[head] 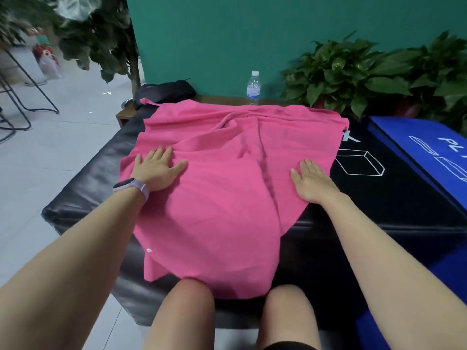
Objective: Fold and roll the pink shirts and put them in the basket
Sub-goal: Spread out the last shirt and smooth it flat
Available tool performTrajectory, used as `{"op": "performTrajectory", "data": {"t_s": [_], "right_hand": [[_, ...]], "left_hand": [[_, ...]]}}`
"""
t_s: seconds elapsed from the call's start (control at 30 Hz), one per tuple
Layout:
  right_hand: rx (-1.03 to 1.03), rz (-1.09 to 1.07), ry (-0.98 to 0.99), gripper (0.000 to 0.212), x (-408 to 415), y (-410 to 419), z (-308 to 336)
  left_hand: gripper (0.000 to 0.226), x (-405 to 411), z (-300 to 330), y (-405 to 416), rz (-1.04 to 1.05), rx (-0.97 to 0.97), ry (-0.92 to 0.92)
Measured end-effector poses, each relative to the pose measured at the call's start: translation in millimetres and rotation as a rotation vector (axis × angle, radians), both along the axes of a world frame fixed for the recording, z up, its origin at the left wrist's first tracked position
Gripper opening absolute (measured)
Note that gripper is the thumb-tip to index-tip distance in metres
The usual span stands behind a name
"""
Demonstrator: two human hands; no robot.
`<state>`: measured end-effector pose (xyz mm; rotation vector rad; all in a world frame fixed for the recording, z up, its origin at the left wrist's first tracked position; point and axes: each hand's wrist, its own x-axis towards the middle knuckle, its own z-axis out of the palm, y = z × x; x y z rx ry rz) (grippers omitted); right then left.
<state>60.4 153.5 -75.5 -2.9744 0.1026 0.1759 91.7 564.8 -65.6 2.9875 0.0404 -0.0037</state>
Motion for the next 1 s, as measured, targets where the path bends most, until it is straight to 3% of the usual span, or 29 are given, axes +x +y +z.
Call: {"op": "performTrajectory", "data": {"t_s": [0.43,0.6,0.77,0.87,1.0], "right_hand": [[0.066,-0.138,-0.026,0.092,106,-84,9],[0.044,-0.126,-0.054,0.081,116,-89,6],[0.381,-0.315,-0.119,0.061,107,-27,44],[0.609,-0.254,-0.349,0.049,77,36,50],[0.758,-0.161,-0.402,0.053,23,81,34]], "left_hand": [[0.077,72,-4,34,-0.002,0.007,-0.018],[0.069,80,-3,33,-0.028,0.025,-0.099],[0.041,54,9,17,0.05,0.163,-0.416],[0.022,36,21,-5,0.058,0.163,-0.344],[0.021,10,34,-55,0.123,0.011,-0.306]]}}
